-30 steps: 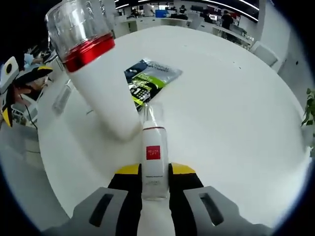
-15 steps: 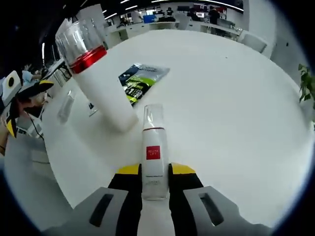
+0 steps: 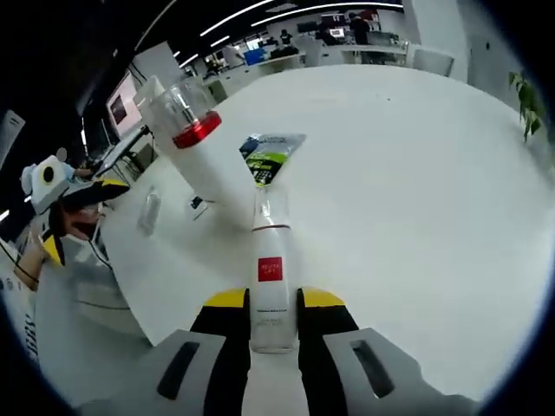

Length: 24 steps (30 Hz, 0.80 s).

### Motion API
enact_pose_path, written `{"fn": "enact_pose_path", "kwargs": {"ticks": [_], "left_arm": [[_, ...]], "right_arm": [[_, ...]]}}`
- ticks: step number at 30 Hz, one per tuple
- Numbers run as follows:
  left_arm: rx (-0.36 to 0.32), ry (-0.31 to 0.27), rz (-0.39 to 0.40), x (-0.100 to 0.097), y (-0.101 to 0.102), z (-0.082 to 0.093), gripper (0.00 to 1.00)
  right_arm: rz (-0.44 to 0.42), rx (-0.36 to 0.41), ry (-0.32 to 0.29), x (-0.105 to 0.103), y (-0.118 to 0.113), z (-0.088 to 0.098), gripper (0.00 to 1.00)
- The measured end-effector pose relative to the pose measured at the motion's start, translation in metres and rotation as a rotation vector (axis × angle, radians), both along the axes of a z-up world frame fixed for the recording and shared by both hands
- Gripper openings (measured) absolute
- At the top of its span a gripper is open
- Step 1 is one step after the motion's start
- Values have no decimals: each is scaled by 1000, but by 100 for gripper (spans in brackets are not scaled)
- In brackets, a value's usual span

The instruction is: Arrange the skincare products in the storage area until every visible bottle or jar stands upright without overlapping.

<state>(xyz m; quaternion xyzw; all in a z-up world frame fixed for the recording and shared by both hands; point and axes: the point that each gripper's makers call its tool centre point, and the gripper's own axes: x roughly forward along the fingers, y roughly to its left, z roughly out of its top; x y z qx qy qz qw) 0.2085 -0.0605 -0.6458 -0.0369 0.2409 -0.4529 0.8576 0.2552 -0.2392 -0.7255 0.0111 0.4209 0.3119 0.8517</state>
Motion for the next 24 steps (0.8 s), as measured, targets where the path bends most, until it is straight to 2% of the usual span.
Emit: {"fn": "enact_pose_path", "kwargs": {"ticks": [5,7,11,13,14,16,20,24], "left_arm": [[-20,3,-12,-3,-8,4,81],[-82,28,-12,-5,-15,10,79],[-123,34,-12,-5,-21,16,78],[-225,47,-7,-5,-28,29,78],[-286,80,6,-4,-30,34,77],[-330,78,20,0,-30,39,75],[-324,65,35,5,-32,39,69],[-345,103,46,7,-37,36,69]], "right_arm": [[17,73,-43,-12,16,22,19],[28,93,-50,-15,21,28,19],[60,132,-91,-28,39,47,19],[79,148,-101,-33,48,54,19],[89,150,-105,-35,52,56,19],[115,159,-115,-40,63,61,19],[144,182,-124,-46,77,67,19],[178,198,-142,-51,93,76,19]]}}
